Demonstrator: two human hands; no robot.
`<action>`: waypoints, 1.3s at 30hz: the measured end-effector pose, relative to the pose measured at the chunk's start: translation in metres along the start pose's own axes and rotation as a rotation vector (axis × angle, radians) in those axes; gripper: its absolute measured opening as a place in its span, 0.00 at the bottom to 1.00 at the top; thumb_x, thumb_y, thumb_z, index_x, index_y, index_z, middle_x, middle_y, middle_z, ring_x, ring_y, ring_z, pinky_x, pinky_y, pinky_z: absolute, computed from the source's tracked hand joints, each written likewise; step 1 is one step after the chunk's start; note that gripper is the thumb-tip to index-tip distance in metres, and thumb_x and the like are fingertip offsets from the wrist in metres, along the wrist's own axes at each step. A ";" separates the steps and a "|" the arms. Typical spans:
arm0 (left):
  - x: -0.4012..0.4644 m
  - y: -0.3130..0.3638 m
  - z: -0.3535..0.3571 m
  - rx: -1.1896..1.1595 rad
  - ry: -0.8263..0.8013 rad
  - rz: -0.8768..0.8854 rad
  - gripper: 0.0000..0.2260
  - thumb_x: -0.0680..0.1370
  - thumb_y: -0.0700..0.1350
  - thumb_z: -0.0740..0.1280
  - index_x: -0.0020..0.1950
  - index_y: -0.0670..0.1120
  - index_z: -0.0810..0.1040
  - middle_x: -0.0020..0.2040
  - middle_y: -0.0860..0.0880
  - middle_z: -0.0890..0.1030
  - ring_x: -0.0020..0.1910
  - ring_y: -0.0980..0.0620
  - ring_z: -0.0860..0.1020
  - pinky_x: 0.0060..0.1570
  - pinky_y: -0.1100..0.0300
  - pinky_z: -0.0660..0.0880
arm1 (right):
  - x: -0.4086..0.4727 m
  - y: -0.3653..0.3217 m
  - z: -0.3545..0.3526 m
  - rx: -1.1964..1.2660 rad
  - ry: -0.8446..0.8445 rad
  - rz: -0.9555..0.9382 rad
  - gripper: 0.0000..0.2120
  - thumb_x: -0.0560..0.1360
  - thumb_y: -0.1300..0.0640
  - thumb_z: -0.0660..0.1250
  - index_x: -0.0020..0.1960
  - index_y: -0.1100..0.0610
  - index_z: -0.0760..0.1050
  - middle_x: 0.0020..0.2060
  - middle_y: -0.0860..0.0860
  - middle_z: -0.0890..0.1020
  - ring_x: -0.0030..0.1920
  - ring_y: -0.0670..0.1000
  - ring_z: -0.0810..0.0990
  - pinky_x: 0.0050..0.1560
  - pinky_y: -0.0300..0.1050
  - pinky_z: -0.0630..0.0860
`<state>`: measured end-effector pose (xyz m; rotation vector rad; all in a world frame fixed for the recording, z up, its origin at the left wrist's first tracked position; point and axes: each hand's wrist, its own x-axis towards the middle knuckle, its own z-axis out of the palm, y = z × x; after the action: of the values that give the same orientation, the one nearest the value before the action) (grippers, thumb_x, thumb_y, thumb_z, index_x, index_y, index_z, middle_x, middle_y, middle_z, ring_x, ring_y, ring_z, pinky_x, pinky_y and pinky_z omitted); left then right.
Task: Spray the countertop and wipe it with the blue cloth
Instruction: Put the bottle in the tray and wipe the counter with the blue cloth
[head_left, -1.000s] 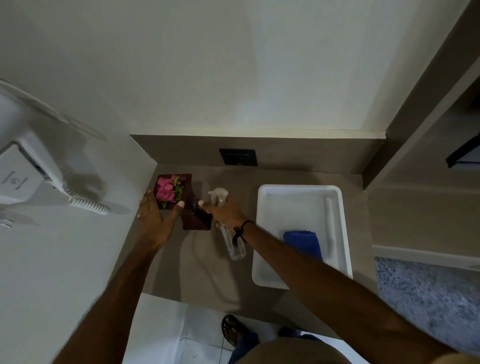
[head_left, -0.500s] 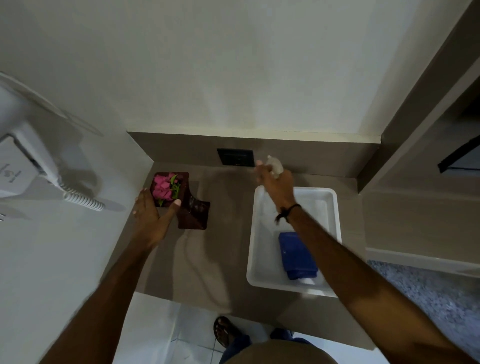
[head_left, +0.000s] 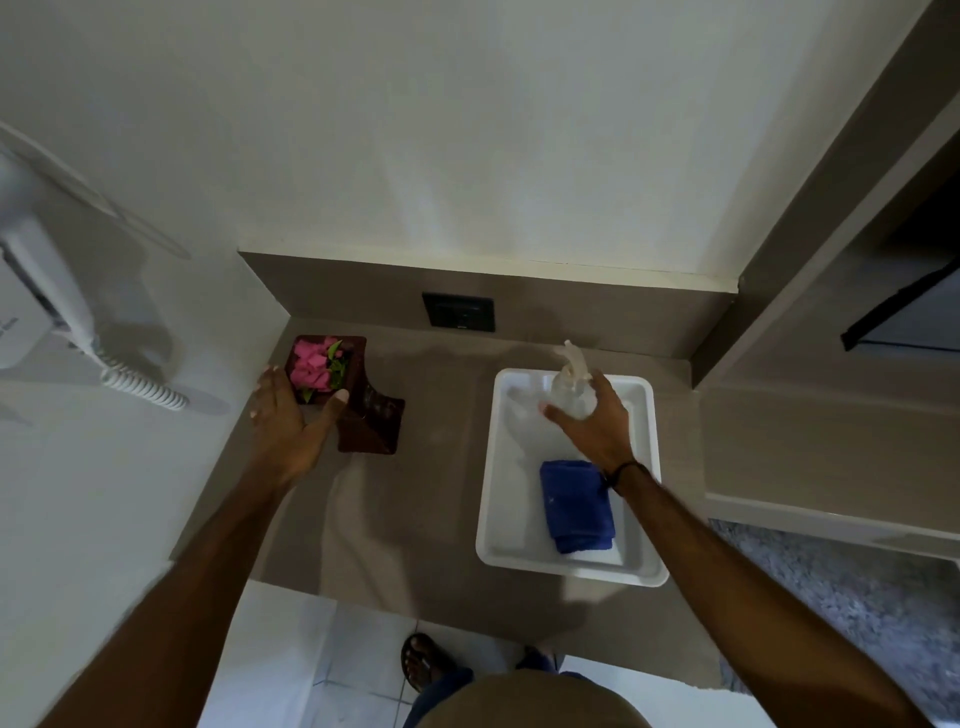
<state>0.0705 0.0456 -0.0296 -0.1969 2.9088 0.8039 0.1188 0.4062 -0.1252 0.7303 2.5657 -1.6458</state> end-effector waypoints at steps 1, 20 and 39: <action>-0.001 0.001 0.000 -0.003 0.004 0.000 0.40 0.81 0.61 0.62 0.85 0.42 0.50 0.86 0.39 0.53 0.85 0.39 0.52 0.82 0.36 0.51 | -0.008 0.014 -0.002 -0.075 0.011 0.030 0.40 0.65 0.43 0.79 0.70 0.54 0.66 0.55 0.45 0.75 0.55 0.48 0.76 0.55 0.44 0.73; -0.002 0.002 0.000 -0.039 0.012 -0.027 0.43 0.81 0.59 0.65 0.85 0.38 0.47 0.86 0.37 0.52 0.86 0.37 0.52 0.83 0.39 0.52 | -0.050 0.021 0.020 0.339 -0.185 0.612 0.16 0.66 0.51 0.79 0.47 0.57 0.77 0.45 0.55 0.85 0.42 0.52 0.82 0.36 0.44 0.78; 0.015 -0.020 0.015 -0.144 0.048 -0.061 0.51 0.73 0.69 0.61 0.85 0.41 0.48 0.85 0.38 0.55 0.85 0.38 0.54 0.82 0.36 0.54 | -0.039 -0.145 0.179 0.321 -0.174 0.053 0.03 0.71 0.61 0.72 0.43 0.60 0.81 0.36 0.56 0.82 0.35 0.52 0.81 0.32 0.35 0.76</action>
<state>0.0604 0.0352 -0.0549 -0.3205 2.8741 1.0121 0.0554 0.1879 -0.0711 0.6266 2.1740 -2.0291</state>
